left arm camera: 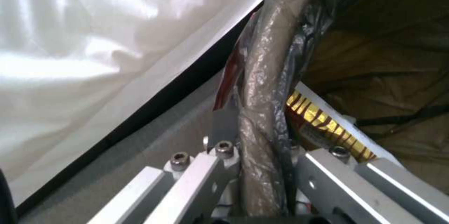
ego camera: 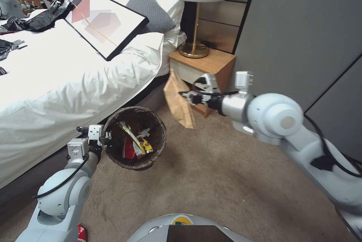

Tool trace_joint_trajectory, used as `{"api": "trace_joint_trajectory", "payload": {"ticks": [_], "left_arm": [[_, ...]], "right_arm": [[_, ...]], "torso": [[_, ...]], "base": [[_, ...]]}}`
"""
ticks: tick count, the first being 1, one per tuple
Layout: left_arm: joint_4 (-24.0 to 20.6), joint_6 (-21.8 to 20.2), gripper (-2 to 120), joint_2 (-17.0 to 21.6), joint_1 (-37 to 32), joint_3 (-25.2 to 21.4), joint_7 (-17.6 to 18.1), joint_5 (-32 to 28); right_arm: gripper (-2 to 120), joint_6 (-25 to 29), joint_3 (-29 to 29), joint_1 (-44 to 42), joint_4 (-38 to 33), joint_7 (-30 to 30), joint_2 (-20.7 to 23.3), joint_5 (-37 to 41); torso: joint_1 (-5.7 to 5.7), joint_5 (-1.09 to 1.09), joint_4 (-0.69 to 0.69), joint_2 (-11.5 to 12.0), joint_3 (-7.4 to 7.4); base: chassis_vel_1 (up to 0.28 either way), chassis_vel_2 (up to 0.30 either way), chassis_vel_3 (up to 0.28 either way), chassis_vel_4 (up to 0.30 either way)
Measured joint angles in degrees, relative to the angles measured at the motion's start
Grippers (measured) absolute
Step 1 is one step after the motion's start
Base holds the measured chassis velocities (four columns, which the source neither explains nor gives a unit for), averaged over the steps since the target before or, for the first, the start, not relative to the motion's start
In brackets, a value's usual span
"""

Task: Pick up the trash bin, then pick up the garbage from the floor and place it into the trash bin.

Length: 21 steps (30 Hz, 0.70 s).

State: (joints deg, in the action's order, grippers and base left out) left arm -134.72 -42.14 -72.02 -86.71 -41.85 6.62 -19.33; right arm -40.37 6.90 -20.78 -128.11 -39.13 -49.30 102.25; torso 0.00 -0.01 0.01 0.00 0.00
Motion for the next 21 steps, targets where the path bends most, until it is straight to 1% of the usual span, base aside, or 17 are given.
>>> {"api": "trace_joint_trajectory", "payload": {"ticks": [1, 2, 3, 4, 5, 6, 7, 8, 10, 11, 14, 15, 17, 19, 21], "left_arm": [[0.21, 0.0, 0, -0.02, 0.1, 0.04, 0.0, 0.05], [0.54, 0.0, 0, -0.05, 0.26, 0.05, 0.0, 0.12], [0.54, 0.0, 0, -0.05, 0.26, 0.05, 0.0, 0.12], [0.77, 0.0, 0, -0.07, 0.32, 0.02, 0.02, 0.15], [0.91, 0.0, 0, -0.07, 0.36, -0.05, 0.03, 0.12], [0.94, 0.0, 0, -0.04, 0.36, -0.12, 0.03, 0.09], [0.94, 0.0, 0, -0.04, 0.36, -0.12, 0.03, 0.09], [0.95, 0.0, 0, 0.05, 0.36, -0.23, 0.03, -0.01], [0.95, 0.0, 0, 0.26, 0.4, -0.49, 0.03, -0.18], [0.95, 0.0, 0, 0.26, 0.4, -0.49, 0.03, -0.18], [1.01, 0.0, 0, 0.71, 0.55, -0.78, 0.03, -0.44], [1.01, 0.0, 0, 0.71, 0.55, -0.78, 0.03, -0.44], [1.09, 0.0, 0, 0.73, 0.58, -0.8, 0.01, -0.54], [1.13, 0.0, 0, 0.72, 0.58, -0.8, 0.0, -0.55], [1.23, 0.0, 0, 0.58, 0.58, -0.63, 0.0, -0.53]], "right_arm": [[0, 0.23, 3.42, 2.75, 1.34, 0.89, -0.89, -0.84], [0, 0.61, 8.27, 6.72, 3.48, 1.42, -2.48, -1.56], [0, 0.61, 8.27, 6.72, 3.48, 1.42, -2.48, -1.56], [0, 1.23, 11.45, 9.37, 5.07, 1.24, -3.89, -1.89], [0, 1.84, 15.07, 12.05, 7.05, 0.65, -5.99, -2.04], [0, 1.98, 16.8, 13.08, 8.04, 0.27, -7.22, -2.06], [0, 1.98, 16.8, 13.08, 8.04, 0.27, -7.22, -2.06], [0, 2.11, 18.98, 14.14, 9.42, -0.19, -9.16, -2.21], [0, 2.32, 21.55, 14.59, 11.31, -0.9, -12.06, -2.95], [0, 2.32, 21.55, 14.59, 11.31, -0.9, -12.06, -2.95], [0, 2.94, 24.41, 12.99, 14.51, -1.03, -15.46, -5.83], [0, 2.94, 24.41, 12.99, 14.51, -1.03, -15.46, -5.83], [0, 3.04, 25.26, 11.62, 16.25, -0.83, -17.25, -7.61], [0, 3.07, 25.56, 11.13, 16.9, -0.67, -17.86, -8.3], [0, 3.21, 26.67, 10.04, 19.34, -0.24, -20.02, -10.37]], "torso": [[0.0, -0.01, -0.01, 0.0, 0.0], [0.0, -0.01, -0.02, 0.0, 0.01], [0.0, -0.01, -0.02, 0.0, 0.01], [0.0, -0.01, -0.05, 0.0, 0.01], [0.0, -0.04, -0.03, 0.0, 0.0], [0.0, -0.04, -0.04, 0.0, 0.01], [0.0, -0.04, -0.04, 0.0, 0.01], [0.0, -0.02, -0.03, 0.0, 0.01], [0.0, -0.02, -0.03, 0.0, 0.0], [0.0, -0.02, -0.03, 0.0, 0.0], [0.0, -0.01, -0.01, 0.0, 0.0], [0.0, -0.01, -0.01, 0.0, 0.0], [0.0, -0.01, 0.0, 0.0, 0.0], [0.0, -0.01, -0.01, 0.0, 0.0], [0.0, -0.01, -0.01, 0.0, 0.0]], "base": [[0.0, 0.0, 0.0, 0.0], [0.0, 0.0, 0.0, 0.0], [0.0, 0.0, 0.0, 0.0], [0.0, 0.0, 0.0, 0.0], [0.0, 0.0, 0.0, 0.0], [0.0, 0.0, 0.0, 0.0], [0.0, 0.0, 0.0, 0.0], [0.0, 0.0, 0.0, 0.0], [0.0, 0.0, 0.0, 0.0], [0.0, 0.0, 0.0, 0.0], [0.0, 0.0, 0.0, 0.0], [0.0, 0.0, 0.0, 0.0], [0.0, 0.0, 0.0, 0.0], [0.0, 0.0, 0.0, 0.0], [0.0, 0.0, 0.0, 0.0]]}}
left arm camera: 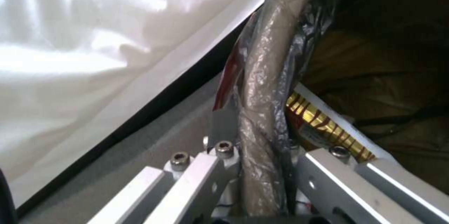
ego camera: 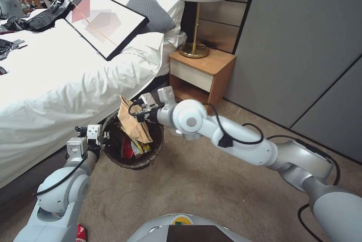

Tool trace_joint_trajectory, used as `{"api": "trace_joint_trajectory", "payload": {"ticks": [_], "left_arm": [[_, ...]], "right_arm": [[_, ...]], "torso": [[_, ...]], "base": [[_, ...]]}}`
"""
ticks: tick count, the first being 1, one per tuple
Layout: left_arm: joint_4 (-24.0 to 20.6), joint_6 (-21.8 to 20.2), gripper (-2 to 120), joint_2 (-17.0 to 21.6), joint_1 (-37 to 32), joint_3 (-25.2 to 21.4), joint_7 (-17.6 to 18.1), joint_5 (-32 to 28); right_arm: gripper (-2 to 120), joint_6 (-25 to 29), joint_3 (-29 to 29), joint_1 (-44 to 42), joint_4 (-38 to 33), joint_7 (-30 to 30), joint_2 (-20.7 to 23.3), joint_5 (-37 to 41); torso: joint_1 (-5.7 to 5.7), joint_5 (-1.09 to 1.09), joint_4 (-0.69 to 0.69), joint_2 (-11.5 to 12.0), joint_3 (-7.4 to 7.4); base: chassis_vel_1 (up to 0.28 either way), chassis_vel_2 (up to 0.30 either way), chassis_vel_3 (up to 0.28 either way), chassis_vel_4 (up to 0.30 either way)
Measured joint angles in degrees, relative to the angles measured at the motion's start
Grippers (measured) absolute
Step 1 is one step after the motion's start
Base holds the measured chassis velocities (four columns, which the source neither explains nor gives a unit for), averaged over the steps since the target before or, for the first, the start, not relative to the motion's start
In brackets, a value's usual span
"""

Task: Pick up the trash bin, then pick up the garbage from the floor and place it into the trash bin.

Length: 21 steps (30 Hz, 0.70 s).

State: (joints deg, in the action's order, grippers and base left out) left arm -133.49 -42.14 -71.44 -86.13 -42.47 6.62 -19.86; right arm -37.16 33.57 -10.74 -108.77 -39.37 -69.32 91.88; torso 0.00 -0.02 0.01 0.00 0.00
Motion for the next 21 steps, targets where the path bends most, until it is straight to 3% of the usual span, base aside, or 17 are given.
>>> {"api": "trace_joint_trajectory", "payload": {"ticks": [7, 13, 20, 21], "left_arm": [[0.07, -0.02, 0, -0.2, 0.17, -0.15, 0.02, 0.01], [0.11, -0.02, 0, -0.09, 0.17, -0.52, -0.01, -0.13], [0.4, 0.03, 0, -0.34, 0.32, -0.34, -0.16, -0.17], [0.4, 0.03, 0, -0.34, 0.32, -0.34, -0.16, -0.17]], "right_arm": [[0, 0.24, 1.22, -1.72, 4.7, 1.0, -3.75, -4.02], [0, 0.24, 1.59, -2.55, 6.72, 2.1, -4.25, -6.16], [29, 0.34, 1.37, -3.96, 8.09, 1.72, -4.2, -8.39], [29, 0.34, 1.37, -3.96, 8.09, 1.72, -4.2, -8.39]], "torso": [[0.0, 0.01, -0.01, 0.0, 0.0], [0.0, 0.01, 0.0, 0.0, 0.0], [0.0, 0.02, 0.0, 0.0, 0.0], [0.0, 0.02, 0.0, 0.0, 0.0]], "base": [[0.0, 0.0, 0.0, 0.0], [0.0, 0.0, 0.0, 0.0], [0.0, 0.0, 0.0, 0.0], [0.0, 0.0, 0.0, 0.0]]}}
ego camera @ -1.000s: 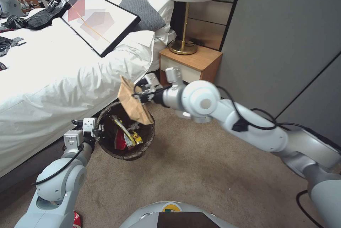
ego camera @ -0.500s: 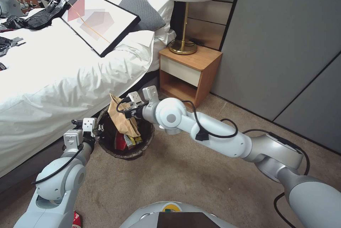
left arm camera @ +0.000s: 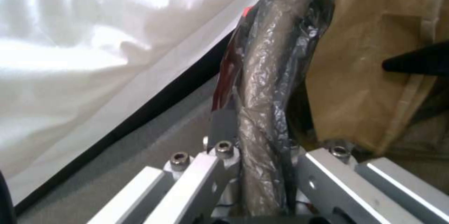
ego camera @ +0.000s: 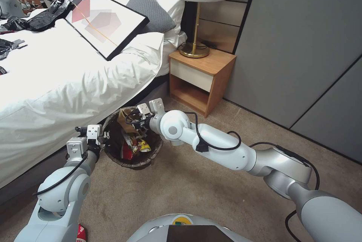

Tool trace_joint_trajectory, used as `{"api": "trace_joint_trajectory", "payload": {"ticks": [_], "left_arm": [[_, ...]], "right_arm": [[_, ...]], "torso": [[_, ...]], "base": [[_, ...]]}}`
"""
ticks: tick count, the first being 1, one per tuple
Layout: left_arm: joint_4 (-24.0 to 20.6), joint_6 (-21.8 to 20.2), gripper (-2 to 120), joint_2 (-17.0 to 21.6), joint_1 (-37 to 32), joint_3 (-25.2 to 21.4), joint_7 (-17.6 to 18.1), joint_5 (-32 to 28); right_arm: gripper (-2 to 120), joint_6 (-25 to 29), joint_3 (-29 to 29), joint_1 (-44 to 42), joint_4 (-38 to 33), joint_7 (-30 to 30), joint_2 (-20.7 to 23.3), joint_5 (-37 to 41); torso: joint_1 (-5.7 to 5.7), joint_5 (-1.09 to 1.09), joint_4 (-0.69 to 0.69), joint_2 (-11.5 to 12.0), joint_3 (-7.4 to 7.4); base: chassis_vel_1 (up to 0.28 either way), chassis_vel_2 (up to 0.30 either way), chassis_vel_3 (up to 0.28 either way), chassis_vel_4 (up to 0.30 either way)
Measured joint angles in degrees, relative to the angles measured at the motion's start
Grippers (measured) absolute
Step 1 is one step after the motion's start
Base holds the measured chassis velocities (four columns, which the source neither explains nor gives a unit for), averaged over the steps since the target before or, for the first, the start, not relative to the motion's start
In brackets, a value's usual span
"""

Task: Pick up the trash bin, then pick up the garbage from the floor and place it into the trash bin.

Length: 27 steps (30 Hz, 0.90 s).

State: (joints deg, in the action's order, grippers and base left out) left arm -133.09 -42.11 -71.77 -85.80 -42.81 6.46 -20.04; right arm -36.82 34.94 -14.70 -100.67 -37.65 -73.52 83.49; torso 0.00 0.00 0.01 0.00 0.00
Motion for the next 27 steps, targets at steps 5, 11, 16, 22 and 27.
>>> {"api": "trace_joint_trajectory", "payload": {"ticks": [5, 11, 16, 22, 27], "left_arm": [[0.2, 0.0, 0, -0.06, 0.1, -0.04, -0.03, 0.02], [0.37, 0.0, 0, -0.19, 0.24, 0.11, -0.05, 0.11], [0.09, -0.02, 0, -0.14, 0.08, -0.06, -0.08, 0.06], [-0.24, -0.03, 0, 0.01, -0.01, -0.29, -0.1, -0.01], [-0.26, -0.03, 0, -0.11, 0.04, -0.08, -0.11, 0.06]], "right_arm": [[47, -0.13, -0.75, 0.12, -2.52, -1.96, 0.81, 1.71], [72, -0.14, -1.46, 0.83, -5.87, -3.49, 1.83, 3.75], [89, -0.1, -3.65, 2.15, -9.07, -4.26, 3.18, 4.59], [100, 0.04, -11.2, 3.65, -15.23, -4.73, 9.55, 5.23], [100, 0.09, -16.97, 2.67, -18.7, -3.53, 14.96, 4.14]], "torso": [[0.0, 0.0, -0.01, 0.0, 0.0], [0.0, 0.0, 0.0, 0.0, 0.0], [0.0, 0.01, -0.01, 0.0, 0.0], [0.0, 0.01, -0.01, 0.0, 0.0], [0.0, 0.01, 0.0, 0.0, 0.0]], "base": [[0.0, 0.0, 0.0, 0.0], [0.0, 0.0, 0.0, 0.0], [0.0, 0.0, 0.0, 0.0], [0.0, 0.0, 0.0, 0.0], [0.0, 0.0, 0.0, 0.0]]}}
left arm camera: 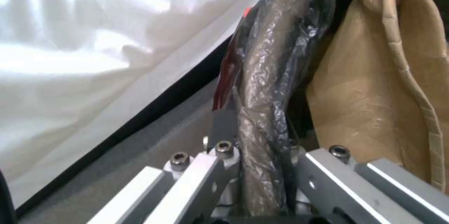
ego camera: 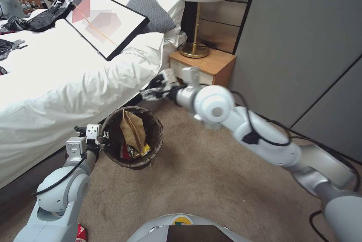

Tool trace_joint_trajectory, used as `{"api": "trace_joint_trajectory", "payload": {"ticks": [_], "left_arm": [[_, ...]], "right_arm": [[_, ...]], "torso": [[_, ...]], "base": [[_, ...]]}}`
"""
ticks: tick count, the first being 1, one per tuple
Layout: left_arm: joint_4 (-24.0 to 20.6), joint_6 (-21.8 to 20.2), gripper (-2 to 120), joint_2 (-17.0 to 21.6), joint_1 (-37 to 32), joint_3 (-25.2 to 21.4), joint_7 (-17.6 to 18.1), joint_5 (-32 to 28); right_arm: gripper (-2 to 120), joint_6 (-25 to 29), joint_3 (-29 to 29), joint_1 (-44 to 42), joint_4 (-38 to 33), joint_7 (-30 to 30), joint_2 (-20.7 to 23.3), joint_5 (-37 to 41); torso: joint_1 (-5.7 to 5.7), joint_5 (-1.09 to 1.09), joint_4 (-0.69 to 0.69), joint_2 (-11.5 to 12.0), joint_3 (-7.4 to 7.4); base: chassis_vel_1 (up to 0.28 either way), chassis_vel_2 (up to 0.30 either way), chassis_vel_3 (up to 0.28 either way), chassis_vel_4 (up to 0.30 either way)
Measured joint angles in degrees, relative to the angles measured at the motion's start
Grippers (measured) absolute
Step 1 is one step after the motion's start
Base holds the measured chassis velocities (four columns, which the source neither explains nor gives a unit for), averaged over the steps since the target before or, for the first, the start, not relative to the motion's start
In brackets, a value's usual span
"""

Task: Pick up the trash bin, then pick up the garbage from the floor and place it into the trash bin.

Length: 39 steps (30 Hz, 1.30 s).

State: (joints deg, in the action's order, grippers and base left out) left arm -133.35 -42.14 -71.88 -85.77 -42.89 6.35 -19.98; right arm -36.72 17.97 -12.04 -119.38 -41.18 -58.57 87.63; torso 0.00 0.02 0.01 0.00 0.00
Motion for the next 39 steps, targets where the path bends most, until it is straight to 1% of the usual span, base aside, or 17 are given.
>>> {"api": "trace_joint_trajectory", "payload": {"ticks": [3, 4, 5, 7, 8, 11, 12, 15, 16, 20, 22, 24, 25, 27, 28, 30, 39], "left_arm": [[-0.14, 0.0, 0, -0.06, -0.03, 0.19, -0.01, 0.04], [-0.14, 0.0, 0, -0.06, -0.03, 0.19, -0.01, 0.04], [-0.47, 0.0, 0, -0.13, -0.2, 0.28, -0.01, 0.03], [-0.94, 0.0, 0, -0.21, -0.42, 0.27, -0.01, -0.07], [-0.94, 0.0, 0, -0.21, -0.42, 0.27, -0.01, -0.07], [-1.6, 0.0, 0, -0.15, -0.68, 0.12, -0.02, -0.48], [-1.6, 0.0, 0, -0.15, -0.68, 0.12, -0.02, -0.48], [-2.21, 0.0, 0, -0.14, -1.03, -0.1, 0.01, -0.99], [-2.21, 0.0, 0, -0.14, -1.03, -0.1, 0.01, -0.99], [-2.52, 0.0, 0, -0.24, -1.58, -0.21, -0.01, -1.17], [-2.54, 0.0, 0, -0.23, -1.66, -0.22, -0.03, -1.19], [-2.61, 0.0, 0, -0.53, -1.85, -0.21, -0.01, -1.21], [-2.61, 0.0, 0, -0.53, -1.85, -0.21, -0.01, -1.21], [-2.77, 0.0, 0, -0.9, -2.15, 0.02, 0.03, -1.38], [-2.77, 0.0, 0, -0.9, -2.15, 0.02, 0.03, -1.38], [-2.94, 0.0, 0, -0.93, -2.41, -0.04, 0.25, -2.01], [-3.16, -0.01, 0, -1.45, -2.48, 0.23, 0.6, -2.52]], "right_arm": [[100, 0.26, -6.89, -3.61, -3.06, 1.72, 4.7, -2.94], [100, 0.26, -6.89, -3.61, -3.06, 1.72, 4.7, -2.94], [100, 1.57, -10.35, -7.43, -4.51, 3.2, 7.19, -6.83], [100, 3.25, -14.37, -13.2, -5.25, 5.23, 9.59, -14.76], [100, 3.25, -14.37, -13.2, -5.25, 5.23, 9.59, -14.76], [100, 6.61, -25.57, -24.86, -5.66, 9.78, 10.56, -27.74], [100, 6.61, -25.57, -24.86, -5.66, 9.78, 10.56, -27.74], [100, 13.91, -37.06, -39.86, -4.18, 16.87, 8.03, -42.63], [100, 13.91, -37.06, -39.86, -4.18, 16.87, 8.03, -42.63], [100, 22.02, -45.27, -51.43, -1.57, 24.04, 3.67, -55.59], [100, 23.78, -46.42, -53.8, -0.91, 25.27, 2.51, -57.57], [100, 29.77, -49.83, -59.77, 1.69, 28.04, -2.02, -64.95], [100, 29.77, -49.83, -59.77, 1.69, 28.04, -2.02, -64.95], [100, 35.0, -52.57, -64.9, 4.02, 30.07, -8.46, -72.86], [100, 35.0, -52.57, -64.9, 4.02, 30.07, -8.46, -72.86], [100, 38.59, -54.1, -68.27, 4.66, 31.41, -12.31, -77.04], [100, 40.49, -53.87, -69.66, 4.68, 31.88, -14.84, -79.3]], "torso": [[0.0, 0.01, 0.0, 0.0, 0.0], [0.0, 0.01, 0.0, 0.0, 0.0], [0.0, -0.02, -0.02, 0.0, 0.0], [0.0, 0.02, -0.01, 0.0, 0.0], [0.0, 0.02, -0.01, 0.0, 0.0], [0.0, 0.0, 0.01, 0.0, 0.0], [0.0, 0.0, 0.01, 0.0, 0.0], [0.0, 0.02, 0.01, 0.0, 0.0], [0.0, 0.02, 0.01, 0.0, 0.0], [0.0, 0.0, 0.0, 0.0, -0.01], [0.0, 0.0, 0.01, 0.0, -0.01], [0.0, -0.02, -0.02, 0.0, 0.0], [0.0, -0.02, -0.02, 0.0, 0.0], [0.0, 0.02, 0.0, 0.0, 0.0], [0.0, 0.02, 0.0, 0.0, 0.0], [0.0, -0.04, 0.01, -0.01, 0.0], [0.0, -0.03, -0.01, 0.0, 0.0]], "base": [[0.0, 0.0, 0.0, 0.0], [0.0, 0.0, 0.0, 0.0], [0.0, 0.0, 0.0, 0.0], [0.0, 0.0, 0.0, 0.0], [0.0, 0.0, 0.0, 0.0], [0.0, 0.0, 0.0, 0.0], [0.0, 0.0, 0.0, 0.0], [0.0, 0.0, 0.0, 0.0], [0.0, 0.0, 0.0, 0.0], [0.0, 0.0, 0.0, 0.0], [0.0, 0.0, 0.0, 0.0], [0.0, 0.0, 0.0, 0.0], [0.0, 0.0, 0.0, 0.0], [0.0, 0.0, 0.0, 0.0], [0.0, 0.0, 0.0, 0.0], [0.0, 0.0, 0.0, 0.0], [0.0, 0.0, 0.0, 0.0]]}}
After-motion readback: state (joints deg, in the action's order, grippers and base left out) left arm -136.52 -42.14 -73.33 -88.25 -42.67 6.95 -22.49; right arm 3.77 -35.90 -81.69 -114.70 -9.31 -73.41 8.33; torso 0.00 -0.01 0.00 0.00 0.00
